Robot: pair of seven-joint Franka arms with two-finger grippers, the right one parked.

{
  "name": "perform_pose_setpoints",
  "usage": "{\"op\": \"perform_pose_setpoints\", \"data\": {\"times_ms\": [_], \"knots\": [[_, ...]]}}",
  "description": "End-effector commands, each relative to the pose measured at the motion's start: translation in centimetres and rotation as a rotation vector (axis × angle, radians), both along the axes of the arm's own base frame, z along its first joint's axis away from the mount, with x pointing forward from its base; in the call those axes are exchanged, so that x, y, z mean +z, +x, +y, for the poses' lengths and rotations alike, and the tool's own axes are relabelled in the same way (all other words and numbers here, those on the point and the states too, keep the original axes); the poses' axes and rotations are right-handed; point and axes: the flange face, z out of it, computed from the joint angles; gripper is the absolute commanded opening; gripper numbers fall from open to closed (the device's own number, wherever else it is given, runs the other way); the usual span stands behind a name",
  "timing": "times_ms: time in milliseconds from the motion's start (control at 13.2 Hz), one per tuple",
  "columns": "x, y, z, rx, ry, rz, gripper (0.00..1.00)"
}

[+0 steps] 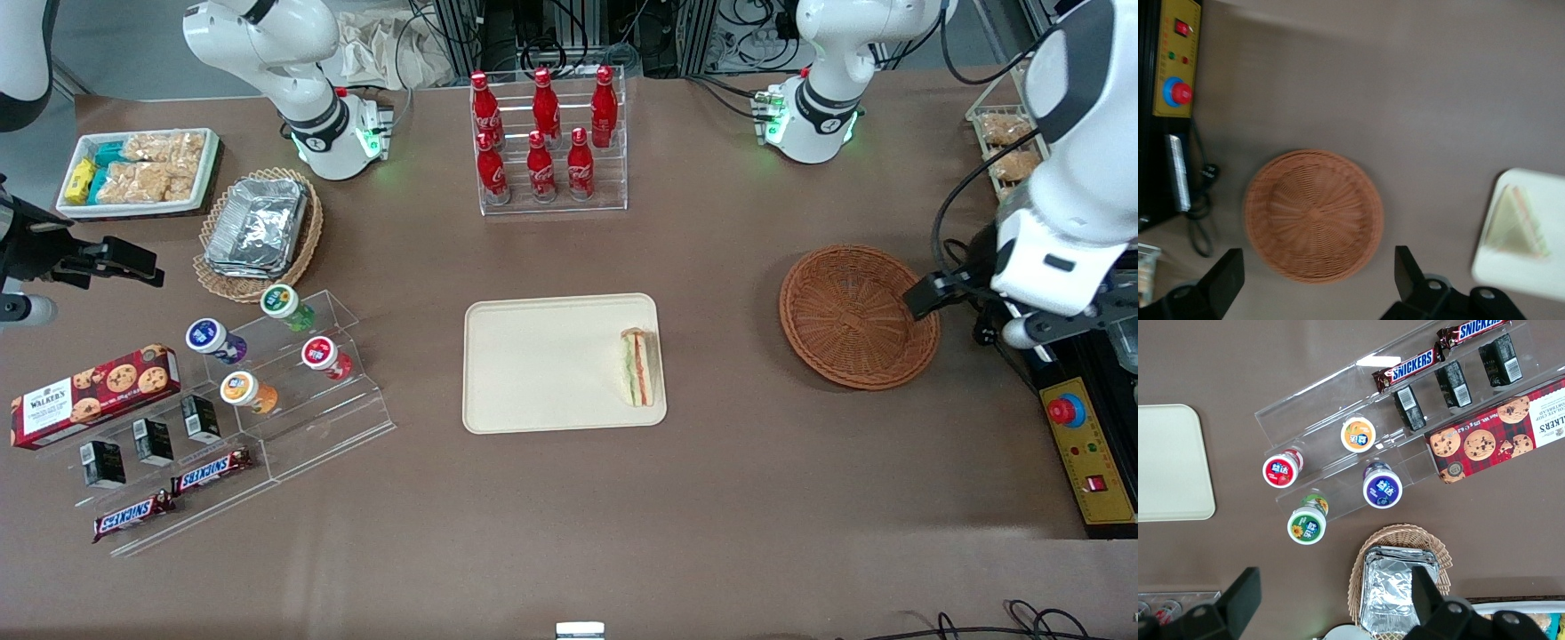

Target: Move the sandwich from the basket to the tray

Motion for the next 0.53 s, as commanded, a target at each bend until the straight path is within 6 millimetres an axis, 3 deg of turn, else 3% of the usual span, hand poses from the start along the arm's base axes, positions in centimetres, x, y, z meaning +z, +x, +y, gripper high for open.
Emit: {"op": "perform_pose_setpoints", "data": {"times_ms": [0, 151, 303, 454], "knots": [[0.1, -4.9, 3.7, -0.169, -0.003, 0.049, 1.00], [-0.4, -5.6, 3.8, -0.203, -0.004, 0.081, 1.00], [0.6, -4.2, 3.0, -0.214, -0.018, 0.073, 1.00], [0.1, -3.5, 2.8, -0.215, -0.024, 0.093, 1.00]]}}
